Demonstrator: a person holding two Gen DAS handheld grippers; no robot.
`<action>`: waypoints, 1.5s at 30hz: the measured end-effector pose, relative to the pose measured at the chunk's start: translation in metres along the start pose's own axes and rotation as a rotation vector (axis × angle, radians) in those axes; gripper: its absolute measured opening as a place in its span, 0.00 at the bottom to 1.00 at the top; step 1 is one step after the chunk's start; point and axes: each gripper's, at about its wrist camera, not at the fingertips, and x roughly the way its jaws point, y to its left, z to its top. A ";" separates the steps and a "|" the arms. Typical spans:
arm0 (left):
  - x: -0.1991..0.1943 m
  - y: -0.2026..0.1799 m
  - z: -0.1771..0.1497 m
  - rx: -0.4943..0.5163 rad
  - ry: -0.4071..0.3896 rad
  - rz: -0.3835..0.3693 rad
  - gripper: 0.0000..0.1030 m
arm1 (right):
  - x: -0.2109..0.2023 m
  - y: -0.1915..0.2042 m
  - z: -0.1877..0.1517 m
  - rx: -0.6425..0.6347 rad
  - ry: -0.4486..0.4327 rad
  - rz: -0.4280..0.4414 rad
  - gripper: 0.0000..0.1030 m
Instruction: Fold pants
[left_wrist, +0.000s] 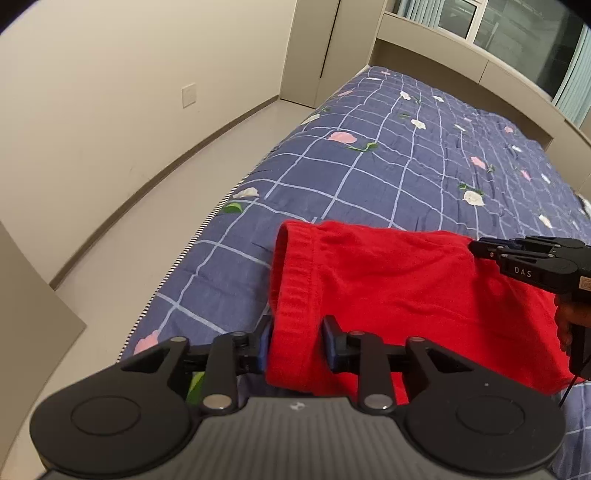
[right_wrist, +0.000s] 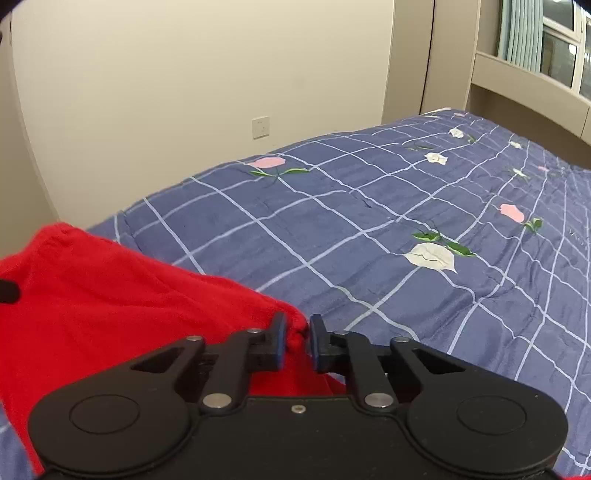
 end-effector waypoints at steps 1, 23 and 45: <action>-0.001 -0.001 0.001 0.004 -0.003 0.015 0.34 | 0.001 0.001 -0.001 -0.003 -0.003 -0.015 0.27; -0.025 -0.155 -0.006 0.300 -0.098 -0.037 0.99 | -0.217 -0.112 -0.181 0.367 -0.207 -0.357 0.99; 0.037 -0.353 -0.044 0.462 -0.081 -0.313 1.00 | -0.260 -0.341 -0.307 0.931 -0.226 -0.496 1.00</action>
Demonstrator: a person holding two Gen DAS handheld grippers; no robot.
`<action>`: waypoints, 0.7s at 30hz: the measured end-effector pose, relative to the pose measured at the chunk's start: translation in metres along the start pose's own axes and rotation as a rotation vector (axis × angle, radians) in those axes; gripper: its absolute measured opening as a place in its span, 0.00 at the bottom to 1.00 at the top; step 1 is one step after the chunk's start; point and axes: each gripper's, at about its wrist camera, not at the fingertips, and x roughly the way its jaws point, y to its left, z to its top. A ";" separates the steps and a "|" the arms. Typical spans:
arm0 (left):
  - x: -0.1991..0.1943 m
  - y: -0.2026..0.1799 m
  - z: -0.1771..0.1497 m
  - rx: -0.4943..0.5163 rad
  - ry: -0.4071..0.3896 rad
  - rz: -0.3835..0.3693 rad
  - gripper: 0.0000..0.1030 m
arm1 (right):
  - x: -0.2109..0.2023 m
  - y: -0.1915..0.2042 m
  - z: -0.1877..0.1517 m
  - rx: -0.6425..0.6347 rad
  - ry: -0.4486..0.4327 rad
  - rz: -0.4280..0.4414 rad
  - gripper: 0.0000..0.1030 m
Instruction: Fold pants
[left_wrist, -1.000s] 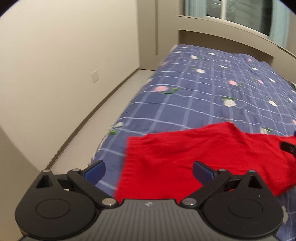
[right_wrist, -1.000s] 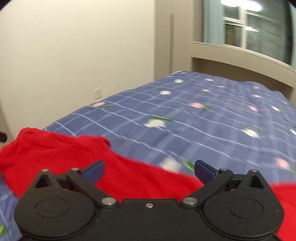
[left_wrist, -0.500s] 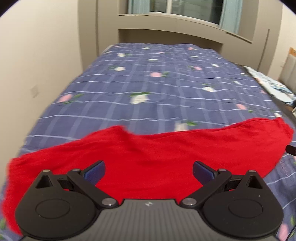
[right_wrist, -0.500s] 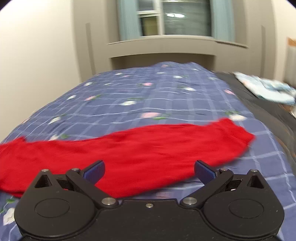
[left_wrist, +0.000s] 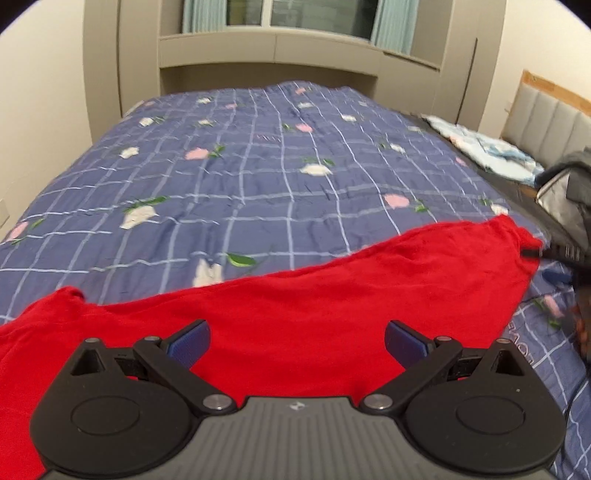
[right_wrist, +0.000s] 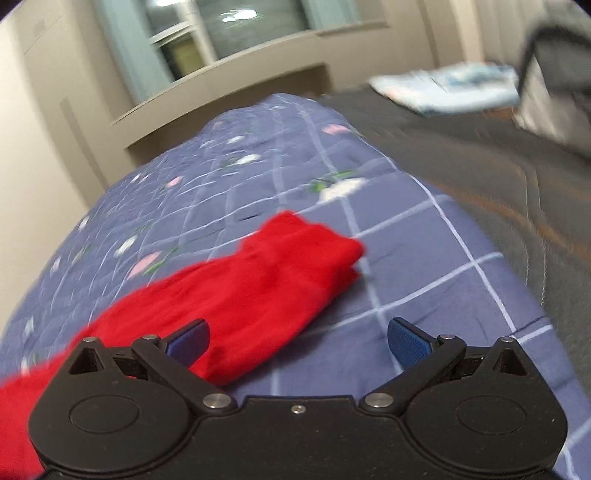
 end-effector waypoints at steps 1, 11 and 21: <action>0.004 -0.002 0.001 0.003 0.010 -0.003 1.00 | 0.004 -0.005 0.005 0.036 -0.018 0.026 1.00; 0.044 0.005 -0.005 -0.044 0.159 0.021 1.00 | 0.018 -0.013 0.020 0.167 -0.051 0.091 0.79; 0.034 0.010 0.000 -0.110 0.177 0.014 1.00 | 0.008 -0.017 0.022 0.241 -0.058 0.053 0.17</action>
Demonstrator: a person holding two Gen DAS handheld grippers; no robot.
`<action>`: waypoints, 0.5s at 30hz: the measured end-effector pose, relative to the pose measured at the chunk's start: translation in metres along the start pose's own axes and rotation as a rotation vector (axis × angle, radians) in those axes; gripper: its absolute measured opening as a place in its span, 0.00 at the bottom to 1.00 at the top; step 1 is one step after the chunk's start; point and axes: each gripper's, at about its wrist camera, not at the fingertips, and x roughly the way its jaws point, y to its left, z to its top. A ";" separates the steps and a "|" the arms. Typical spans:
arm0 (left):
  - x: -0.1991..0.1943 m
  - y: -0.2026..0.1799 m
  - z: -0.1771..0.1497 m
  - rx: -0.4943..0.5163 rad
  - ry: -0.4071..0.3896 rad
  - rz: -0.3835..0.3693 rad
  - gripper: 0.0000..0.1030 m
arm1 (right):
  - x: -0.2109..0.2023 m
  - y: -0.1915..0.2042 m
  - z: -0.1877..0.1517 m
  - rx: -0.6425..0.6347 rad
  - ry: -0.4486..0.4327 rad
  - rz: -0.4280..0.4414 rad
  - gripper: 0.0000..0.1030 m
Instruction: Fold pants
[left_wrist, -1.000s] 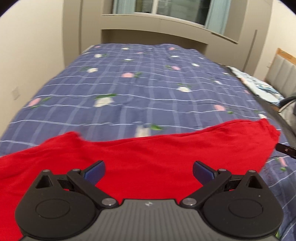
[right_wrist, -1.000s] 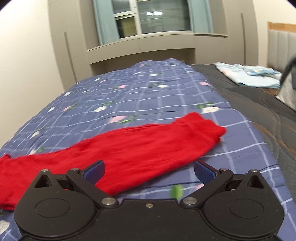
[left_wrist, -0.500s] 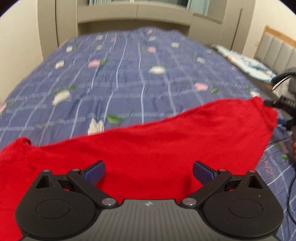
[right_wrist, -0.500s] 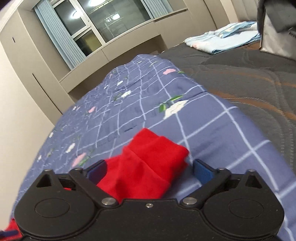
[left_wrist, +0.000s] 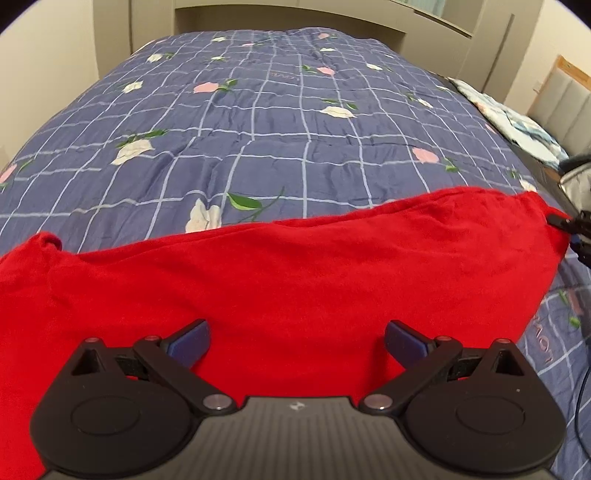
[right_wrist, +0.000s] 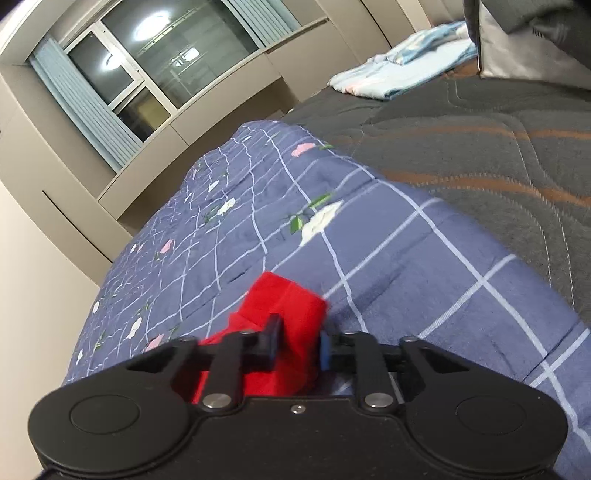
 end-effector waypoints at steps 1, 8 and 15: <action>-0.001 0.000 0.002 -0.011 0.002 0.000 1.00 | -0.002 0.004 0.001 -0.012 -0.005 0.003 0.16; -0.023 0.006 0.012 -0.089 -0.039 -0.076 1.00 | -0.028 0.058 0.009 -0.187 -0.067 0.042 0.15; -0.055 0.023 0.017 -0.207 -0.108 -0.221 1.00 | -0.066 0.136 -0.005 -0.364 -0.118 0.165 0.15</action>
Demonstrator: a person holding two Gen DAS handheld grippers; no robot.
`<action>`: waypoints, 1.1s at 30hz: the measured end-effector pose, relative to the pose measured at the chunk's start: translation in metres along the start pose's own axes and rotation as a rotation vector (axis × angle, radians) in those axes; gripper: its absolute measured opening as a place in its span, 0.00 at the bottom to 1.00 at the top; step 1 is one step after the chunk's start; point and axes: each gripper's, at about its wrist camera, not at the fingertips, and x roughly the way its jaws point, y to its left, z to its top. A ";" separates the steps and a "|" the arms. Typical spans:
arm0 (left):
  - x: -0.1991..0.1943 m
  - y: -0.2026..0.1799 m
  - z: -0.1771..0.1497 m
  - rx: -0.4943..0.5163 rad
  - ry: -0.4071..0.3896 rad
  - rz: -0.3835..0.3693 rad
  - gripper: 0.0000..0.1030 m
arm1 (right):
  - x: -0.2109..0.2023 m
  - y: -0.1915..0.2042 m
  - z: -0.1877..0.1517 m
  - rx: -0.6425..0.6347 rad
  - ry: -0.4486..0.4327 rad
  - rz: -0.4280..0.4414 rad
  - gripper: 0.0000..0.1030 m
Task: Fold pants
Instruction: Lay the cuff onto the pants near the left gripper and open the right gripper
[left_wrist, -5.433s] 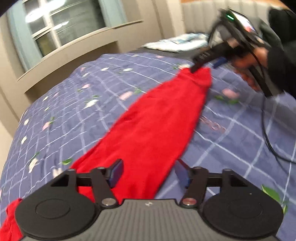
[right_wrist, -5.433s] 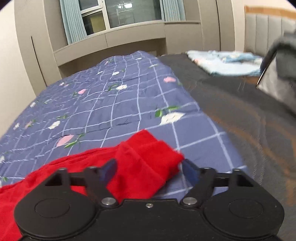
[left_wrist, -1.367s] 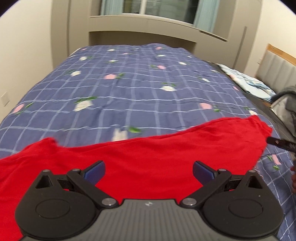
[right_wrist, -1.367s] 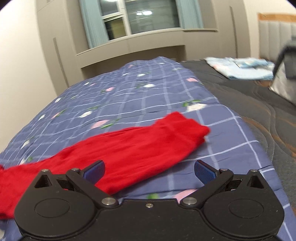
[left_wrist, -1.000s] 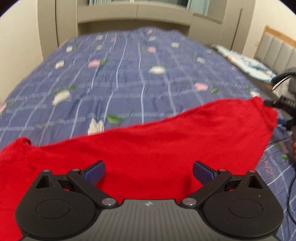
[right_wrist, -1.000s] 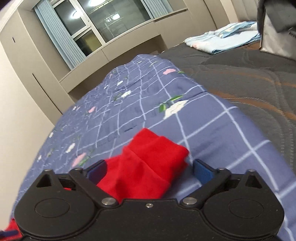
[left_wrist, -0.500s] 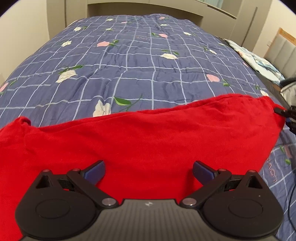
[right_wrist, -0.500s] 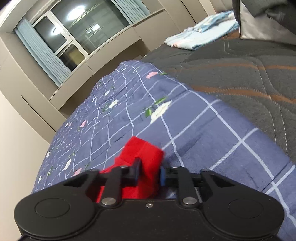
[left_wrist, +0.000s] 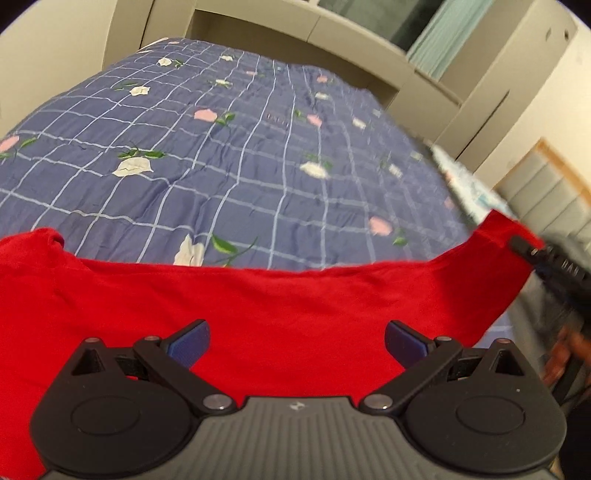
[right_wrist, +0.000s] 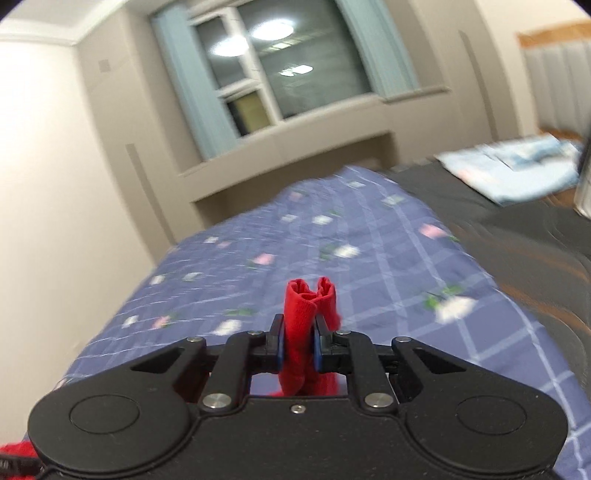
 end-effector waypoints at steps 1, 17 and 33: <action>-0.003 0.002 0.001 -0.018 -0.008 -0.016 1.00 | -0.004 0.013 -0.001 -0.017 -0.005 0.018 0.15; -0.045 0.073 -0.009 -0.214 -0.092 -0.056 1.00 | -0.030 0.189 -0.139 -0.269 0.133 0.125 0.15; -0.023 0.071 -0.028 -0.184 -0.020 -0.067 0.99 | -0.054 0.190 -0.183 -0.346 0.145 0.093 0.75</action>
